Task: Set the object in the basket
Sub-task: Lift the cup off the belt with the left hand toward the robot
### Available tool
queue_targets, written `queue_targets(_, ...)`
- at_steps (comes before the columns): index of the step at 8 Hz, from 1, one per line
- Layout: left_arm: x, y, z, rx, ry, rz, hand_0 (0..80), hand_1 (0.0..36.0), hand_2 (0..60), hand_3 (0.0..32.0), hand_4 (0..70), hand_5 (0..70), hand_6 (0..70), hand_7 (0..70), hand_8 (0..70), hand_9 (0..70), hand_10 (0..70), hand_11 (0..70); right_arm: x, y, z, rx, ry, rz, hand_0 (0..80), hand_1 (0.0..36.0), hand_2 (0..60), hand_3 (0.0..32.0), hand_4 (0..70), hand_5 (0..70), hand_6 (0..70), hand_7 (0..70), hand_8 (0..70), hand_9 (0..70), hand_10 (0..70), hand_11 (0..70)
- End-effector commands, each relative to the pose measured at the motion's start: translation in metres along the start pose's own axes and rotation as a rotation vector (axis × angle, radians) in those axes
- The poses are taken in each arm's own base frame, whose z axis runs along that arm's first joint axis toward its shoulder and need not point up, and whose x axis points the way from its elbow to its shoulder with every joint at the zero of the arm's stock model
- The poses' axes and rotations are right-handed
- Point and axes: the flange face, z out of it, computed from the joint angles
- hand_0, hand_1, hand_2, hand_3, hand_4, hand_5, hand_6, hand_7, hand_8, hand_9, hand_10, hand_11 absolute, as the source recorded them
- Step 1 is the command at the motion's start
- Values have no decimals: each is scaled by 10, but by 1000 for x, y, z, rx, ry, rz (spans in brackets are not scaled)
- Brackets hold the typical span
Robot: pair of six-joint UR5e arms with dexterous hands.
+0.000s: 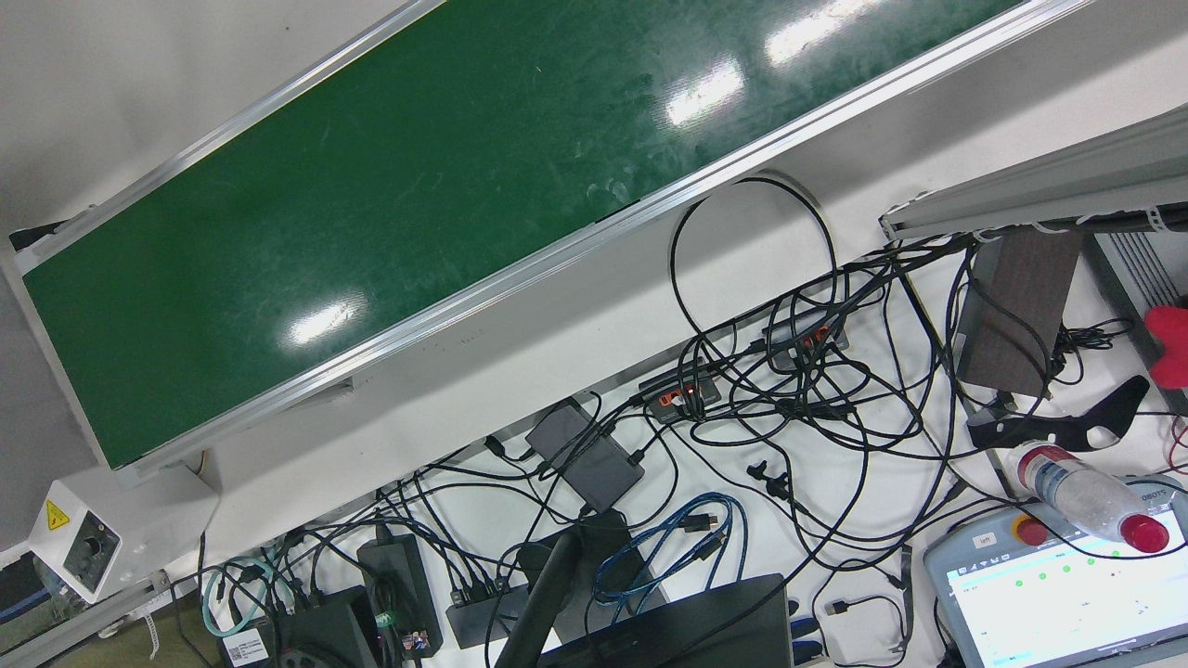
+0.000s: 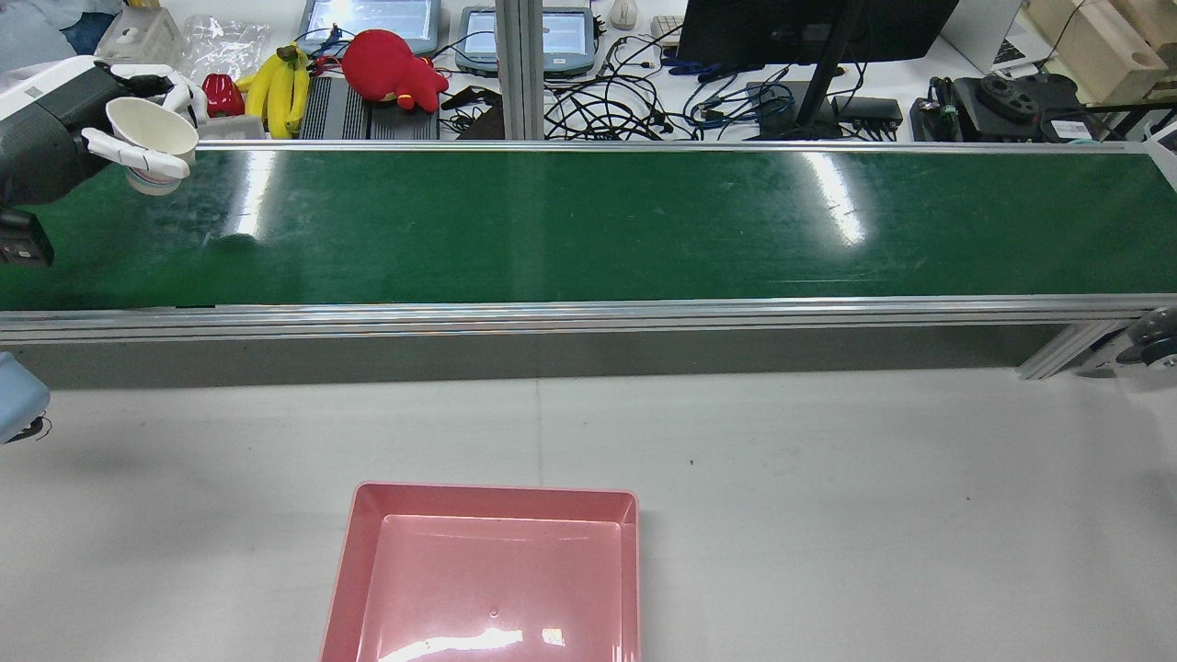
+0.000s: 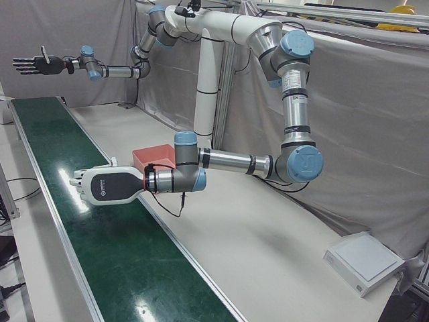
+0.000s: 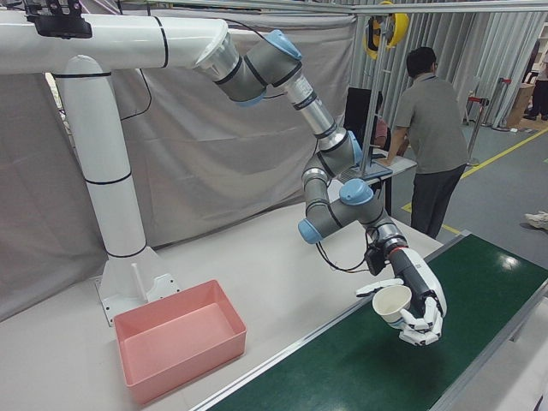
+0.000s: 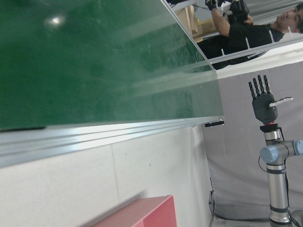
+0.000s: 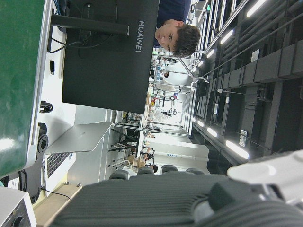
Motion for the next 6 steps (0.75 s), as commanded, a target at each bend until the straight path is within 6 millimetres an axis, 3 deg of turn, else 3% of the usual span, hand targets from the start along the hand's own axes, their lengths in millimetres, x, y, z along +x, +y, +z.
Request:
queue_targets(1,-18,103,-13,-149,-112,-39,502,83,66,0,366,700,296,539,461,638,383,540,0,-1,0,1,0,0,0,0,0,0,0,0,0,0,0,0,0,0)
queue_targets(2,-26,137,-24,-193,-139,-56,503,86,62,0,354,700,288,532,460,637,386,544,0,0,0,0,0,0,0,0,0,0,0,0,0,0,0,0,0,0)
queue_targets(3,-48,173,-35,-244,-186,-83,509,91,56,0,349,700,285,531,461,639,388,547,0,-1,0,1,0,0,0,0,0,0,0,0,0,0,0,0,0,0)
queue_targets(6,-107,245,-65,-335,-322,-122,534,111,36,0,330,700,266,514,462,638,392,555,0,0,0,0,0,0,0,0,0,0,0,0,0,0,0,0,0,0)
